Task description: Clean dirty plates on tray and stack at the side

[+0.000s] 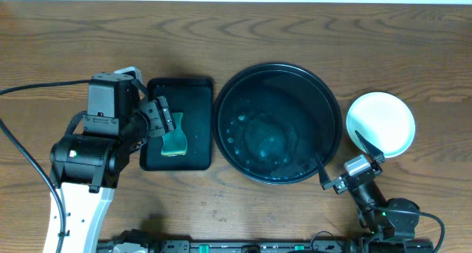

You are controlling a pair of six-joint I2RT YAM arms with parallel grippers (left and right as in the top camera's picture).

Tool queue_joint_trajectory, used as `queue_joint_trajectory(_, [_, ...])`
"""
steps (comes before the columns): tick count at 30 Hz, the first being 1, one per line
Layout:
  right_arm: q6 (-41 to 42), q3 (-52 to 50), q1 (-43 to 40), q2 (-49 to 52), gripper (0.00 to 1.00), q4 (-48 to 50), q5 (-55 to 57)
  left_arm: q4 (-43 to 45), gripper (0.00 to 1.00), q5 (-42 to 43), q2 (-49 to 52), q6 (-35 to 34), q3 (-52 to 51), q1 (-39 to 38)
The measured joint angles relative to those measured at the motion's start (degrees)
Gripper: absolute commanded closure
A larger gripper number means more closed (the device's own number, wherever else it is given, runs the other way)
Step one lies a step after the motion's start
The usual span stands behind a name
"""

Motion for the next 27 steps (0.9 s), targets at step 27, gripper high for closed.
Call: queue_joint_trajectory(27, [0.0, -1.4, 0.0, 0.0, 0.01, 0.6, 0.1, 0.0, 0.19, 0.0, 0.0, 0.0, 0.0, 0.0])
